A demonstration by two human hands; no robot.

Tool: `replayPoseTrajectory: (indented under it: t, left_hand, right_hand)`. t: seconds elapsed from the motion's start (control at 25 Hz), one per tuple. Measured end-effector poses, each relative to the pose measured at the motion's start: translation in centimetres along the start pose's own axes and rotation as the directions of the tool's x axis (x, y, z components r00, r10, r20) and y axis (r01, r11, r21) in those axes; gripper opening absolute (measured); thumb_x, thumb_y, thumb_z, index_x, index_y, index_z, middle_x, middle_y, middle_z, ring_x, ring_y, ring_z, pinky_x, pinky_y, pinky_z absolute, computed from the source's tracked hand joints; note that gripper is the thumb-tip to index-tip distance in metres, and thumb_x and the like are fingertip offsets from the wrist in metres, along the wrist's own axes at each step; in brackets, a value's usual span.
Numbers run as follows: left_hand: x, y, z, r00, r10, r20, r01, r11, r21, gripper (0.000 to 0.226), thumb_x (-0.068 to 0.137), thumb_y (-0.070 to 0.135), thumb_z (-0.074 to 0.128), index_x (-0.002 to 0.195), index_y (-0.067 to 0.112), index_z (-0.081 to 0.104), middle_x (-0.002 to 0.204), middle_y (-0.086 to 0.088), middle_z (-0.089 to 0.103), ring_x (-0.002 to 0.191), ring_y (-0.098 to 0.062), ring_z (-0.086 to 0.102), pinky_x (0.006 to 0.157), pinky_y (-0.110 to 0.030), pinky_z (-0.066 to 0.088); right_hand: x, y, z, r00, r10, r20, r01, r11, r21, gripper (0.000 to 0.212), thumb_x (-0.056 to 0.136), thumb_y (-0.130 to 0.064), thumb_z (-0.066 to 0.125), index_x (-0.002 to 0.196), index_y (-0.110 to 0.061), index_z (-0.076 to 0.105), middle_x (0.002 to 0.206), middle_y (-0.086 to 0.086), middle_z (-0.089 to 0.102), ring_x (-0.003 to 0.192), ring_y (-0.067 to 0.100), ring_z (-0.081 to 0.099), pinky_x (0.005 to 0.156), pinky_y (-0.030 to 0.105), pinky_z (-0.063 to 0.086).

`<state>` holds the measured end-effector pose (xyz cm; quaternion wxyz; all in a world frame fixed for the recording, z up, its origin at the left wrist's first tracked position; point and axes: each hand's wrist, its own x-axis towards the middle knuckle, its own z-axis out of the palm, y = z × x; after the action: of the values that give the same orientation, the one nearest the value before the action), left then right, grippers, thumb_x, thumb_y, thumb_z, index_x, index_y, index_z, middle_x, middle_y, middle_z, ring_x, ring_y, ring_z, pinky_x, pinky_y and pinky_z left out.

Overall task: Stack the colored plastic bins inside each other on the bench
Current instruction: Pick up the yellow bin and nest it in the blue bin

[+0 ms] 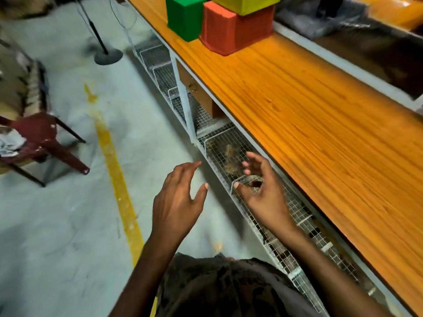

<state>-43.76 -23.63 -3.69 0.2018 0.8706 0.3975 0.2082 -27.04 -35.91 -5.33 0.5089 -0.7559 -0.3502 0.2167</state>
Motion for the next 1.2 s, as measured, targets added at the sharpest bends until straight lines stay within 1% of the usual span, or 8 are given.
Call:
replayPoseTrajectory:
  t: [0.2, 0.32, 0.44, 0.56, 0.76, 0.96, 1.08, 1.2]
  left_hand:
    - [10.1, -3.0, 0.0, 1.000, -0.025, 0.000, 0.025, 0.998, -0.054, 0.048, 0.093, 0.055, 0.058, 0.138, 0.046, 0.046, 0.137, 0.026, 0.050, 0.115, -0.012, 0.060, 0.082, -0.034, 0.054]
    - [17.2, -5.8, 0.2, 1.000, 0.028, 0.010, -0.026, 0.993, -0.115, 0.048, 0.093, 0.056, 0.058, 0.138, 0.046, 0.047, 0.136, 0.025, 0.052, 0.122, -0.007, 0.058, 0.086, -0.037, 0.056]
    - [25.0, -9.1, 0.1, 0.994, 0.096, 0.042, -0.088, 0.983, -0.163, 0.051, 0.092, 0.058, 0.058, 0.140, 0.046, 0.045, 0.137, 0.025, 0.052, 0.121, -0.004, 0.058, 0.086, -0.036, 0.057]
    - [33.2, -11.9, -1.4, 0.984, 0.168, 0.054, -0.154, 0.968, -0.200, 0.053, 0.092, 0.056, 0.060, 0.141, 0.046, 0.044, 0.137, 0.024, 0.053, 0.121, -0.004, 0.058, 0.085, -0.037, 0.057]
    - [46.7, -14.2, -3.4, 0.959, 0.273, 0.073, -0.242, 0.928, -0.285, 0.050, 0.091, 0.049, 0.064, 0.139, 0.044, 0.048, 0.131, 0.020, 0.057, 0.116, -0.006, 0.060, 0.084, -0.039, 0.057]
    - [58.1, -13.0, -1.8, 0.937, 0.343, 0.068, -0.291, 0.873, -0.391, 0.050, 0.090, 0.047, 0.065, 0.137, 0.044, 0.049, 0.129, 0.019, 0.057, 0.115, -0.004, 0.057, 0.083, -0.039, 0.057]
    - [64.4, -11.4, 0.5, 0.930, 0.364, 0.056, -0.301, 0.839, -0.454, 0.049, 0.087, 0.048, 0.066, 0.134, 0.043, 0.052, 0.127, 0.017, 0.059, 0.114, -0.005, 0.059, 0.083, -0.041, 0.057]
    - [70.0, -9.5, 2.3, 0.936, 0.339, 0.097, -0.217, 0.770, -0.600, 0.046, 0.087, 0.044, 0.069, 0.131, 0.041, 0.056, 0.126, 0.015, 0.061, 0.117, -0.006, 0.059, 0.087, -0.042, 0.059]
  right_hand:
    - [8.8, -1.4, 3.4, 1.000, -0.028, 0.008, 0.028, 0.999, -0.040, 0.070, 0.088, -0.023, 0.077, 0.146, -0.042, 0.042, 0.134, -0.019, 0.056, 0.116, -0.007, 0.056, 0.080, 0.010, 0.046]
    - [14.5, -2.1, 6.0, 0.999, -0.027, -0.043, 0.026, 0.999, -0.032, 0.069, 0.089, -0.023, 0.078, 0.146, -0.040, 0.043, 0.137, -0.020, 0.056, 0.119, -0.006, 0.057, 0.077, 0.005, 0.047]
    - [20.7, -3.1, 8.9, 0.989, -0.001, -0.148, 0.003, 1.000, 0.012, 0.067, 0.088, -0.021, 0.079, 0.140, -0.045, 0.045, 0.132, -0.023, 0.056, 0.117, -0.004, 0.059, 0.083, 0.015, 0.051]
    - [27.2, -5.2, 11.9, 0.968, 0.053, -0.243, -0.030, 0.995, 0.098, 0.067, 0.088, -0.014, 0.078, 0.133, -0.052, 0.047, 0.125, -0.027, 0.056, 0.114, -0.003, 0.058, 0.083, 0.035, 0.061]
    - [37.7, -9.3, 14.7, 0.927, 0.018, -0.375, 0.013, 0.997, 0.080, 0.063, 0.089, -0.012, 0.077, 0.137, -0.040, 0.049, 0.127, -0.018, 0.060, 0.113, 0.003, 0.059, 0.081, 0.030, 0.056]
    - [47.2, -10.9, 13.5, 0.874, -0.024, -0.486, 0.035, 0.999, 0.012, 0.060, 0.089, -0.017, 0.078, 0.140, -0.034, 0.051, 0.129, -0.016, 0.061, 0.117, 0.003, 0.061, 0.084, 0.029, 0.057]
    - [53.5, -10.7, 11.6, 0.824, -0.093, -0.559, 0.076, 0.996, -0.054, 0.058, 0.088, -0.018, 0.079, 0.139, -0.028, 0.054, 0.128, -0.011, 0.064, 0.115, 0.005, 0.063, 0.086, 0.040, 0.058]
    - [59.9, -10.8, 8.8, 0.761, -0.139, -0.633, 0.094, 0.990, -0.104, 0.053, 0.087, -0.023, 0.077, 0.136, -0.025, 0.056, 0.129, -0.005, 0.064, 0.114, 0.009, 0.064, 0.087, 0.047, 0.058]
